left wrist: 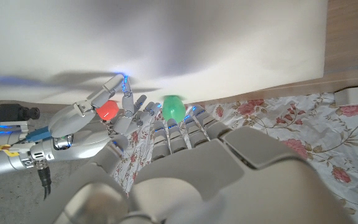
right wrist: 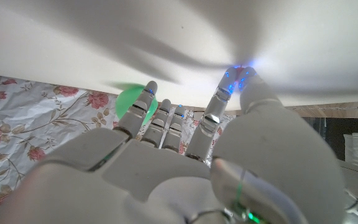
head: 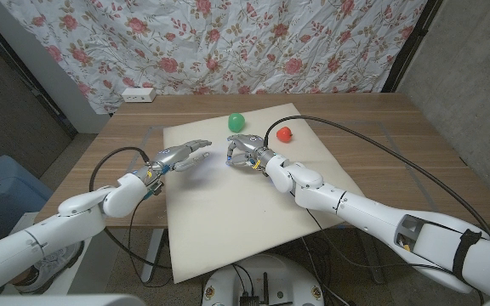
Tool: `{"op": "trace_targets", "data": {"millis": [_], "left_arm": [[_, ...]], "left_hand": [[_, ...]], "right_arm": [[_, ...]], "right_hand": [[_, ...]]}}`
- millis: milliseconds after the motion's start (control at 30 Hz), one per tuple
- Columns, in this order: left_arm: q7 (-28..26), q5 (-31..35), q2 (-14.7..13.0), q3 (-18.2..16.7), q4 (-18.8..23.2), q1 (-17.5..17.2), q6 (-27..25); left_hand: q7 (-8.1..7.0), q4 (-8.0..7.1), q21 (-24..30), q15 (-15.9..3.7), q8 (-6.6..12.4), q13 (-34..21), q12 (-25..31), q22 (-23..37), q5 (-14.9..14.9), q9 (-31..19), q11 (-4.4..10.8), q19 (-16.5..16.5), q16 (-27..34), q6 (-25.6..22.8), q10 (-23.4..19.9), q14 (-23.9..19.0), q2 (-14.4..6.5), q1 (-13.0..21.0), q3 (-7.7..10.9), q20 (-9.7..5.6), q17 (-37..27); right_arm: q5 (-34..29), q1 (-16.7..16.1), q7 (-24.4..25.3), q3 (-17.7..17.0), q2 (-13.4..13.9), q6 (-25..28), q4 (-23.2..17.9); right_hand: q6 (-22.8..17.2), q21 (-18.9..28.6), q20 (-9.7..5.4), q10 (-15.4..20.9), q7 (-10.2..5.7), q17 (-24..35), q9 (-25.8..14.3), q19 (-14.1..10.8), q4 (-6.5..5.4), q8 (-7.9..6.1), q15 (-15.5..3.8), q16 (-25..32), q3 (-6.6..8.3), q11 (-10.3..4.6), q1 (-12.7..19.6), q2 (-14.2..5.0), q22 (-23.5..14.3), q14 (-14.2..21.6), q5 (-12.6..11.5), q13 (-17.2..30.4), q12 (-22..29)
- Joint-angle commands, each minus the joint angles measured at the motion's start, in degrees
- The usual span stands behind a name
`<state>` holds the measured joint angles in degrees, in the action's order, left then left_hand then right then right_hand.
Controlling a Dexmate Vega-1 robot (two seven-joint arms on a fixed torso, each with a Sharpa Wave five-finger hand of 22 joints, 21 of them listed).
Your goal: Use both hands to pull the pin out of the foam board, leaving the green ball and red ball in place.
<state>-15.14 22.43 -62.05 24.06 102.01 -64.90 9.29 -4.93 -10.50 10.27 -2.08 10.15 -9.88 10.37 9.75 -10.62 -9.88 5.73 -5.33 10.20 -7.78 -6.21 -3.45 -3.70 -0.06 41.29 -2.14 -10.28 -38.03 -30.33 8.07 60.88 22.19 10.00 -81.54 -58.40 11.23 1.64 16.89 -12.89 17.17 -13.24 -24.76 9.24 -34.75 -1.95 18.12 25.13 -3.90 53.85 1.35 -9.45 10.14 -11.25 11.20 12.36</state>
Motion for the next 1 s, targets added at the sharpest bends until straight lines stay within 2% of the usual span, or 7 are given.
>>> {"op": "trace_targets", "data": {"millis": [33,300,467,1000], "left_arm": [[-1.16,5.61,-2.01,0.3,1.2,-1.61,-0.53],[-3.09,7.3,-1.95,0.22,1.43,-3.06,-1.58],[-1.09,8.0,-2.94,0.92,1.24,-2.49,-0.78],[3.17,8.4,-2.69,3.05,-0.19,-0.61,-1.44]], "left_hand": [[-0.08,-0.11,-0.01,-5.73,0.16,-0.03,0.06,0.12,-0.07,-0.11,0.41,0.32,-0.14,-0.27,0.25,0.57,-5.55,-0.67,-0.26,-7.58,-0.12],[-0.13,-0.15,0.23,-6.0,0.08,-0.02,0.27,0.12,-0.09,-0.1,0.77,0.22,0.14,0.08,-0.14,0.2,-5.2,-0.75,-0.83,-7.96,-0.11],[0.08,-0.17,0.26,-6.03,0.13,-0.02,0.37,0.13,-0.1,-0.08,0.7,0.32,0.17,0.03,-0.4,0.18,-5.09,-0.78,-1.08,-8.09,-0.11],[0.34,-0.27,-0.19,-5.93,0.08,-0.04,-0.16,0.15,-0.23,-0.05,0.27,3.17,-0.21,0.68,1.28,2.02,-5.2,-0.81,-2.22,-7.99,-0.09]], "right_arm": [[0.16,0.06,0.16,0.05,-0.39,0.34,0.28],[0.33,0.16,0.14,0.17,-0.62,0.56,0.53],[0.45,0.46,0.02,0.33,-0.75,0.32,0.89],[0.82,1.11,-0.04,0.61,-1.01,-0.38,1.92]], "right_hand": [[-0.08,-0.15,-0.24,0.53,0.08,0.21,-0.22,-0.1,-0.25,0.14,-0.23,0.3,0.04,0.04,0.05,-0.68,-0.32,0.25,0.21,0.13,0.03],[0.02,-0.17,-0.26,0.56,0.09,0.28,-0.21,-0.06,-0.36,0.25,-0.28,0.34,-0.07,-0.06,-0.05,-0.81,-0.32,0.29,0.29,0.14,-0.02],[0.12,-0.17,-0.3,0.66,0.09,0.33,-0.19,-0.04,-0.42,0.34,-0.43,0.37,-0.16,-0.02,-0.13,-0.92,-0.33,0.3,0.35,0.14,-0.02],[0.51,-0.19,-0.32,0.59,0.12,0.45,-0.16,0.03,-0.59,0.63,-0.52,0.38,-0.47,-0.07,-0.39,-1.13,-0.33,0.25,0.51,0.15,-0.16]]}}
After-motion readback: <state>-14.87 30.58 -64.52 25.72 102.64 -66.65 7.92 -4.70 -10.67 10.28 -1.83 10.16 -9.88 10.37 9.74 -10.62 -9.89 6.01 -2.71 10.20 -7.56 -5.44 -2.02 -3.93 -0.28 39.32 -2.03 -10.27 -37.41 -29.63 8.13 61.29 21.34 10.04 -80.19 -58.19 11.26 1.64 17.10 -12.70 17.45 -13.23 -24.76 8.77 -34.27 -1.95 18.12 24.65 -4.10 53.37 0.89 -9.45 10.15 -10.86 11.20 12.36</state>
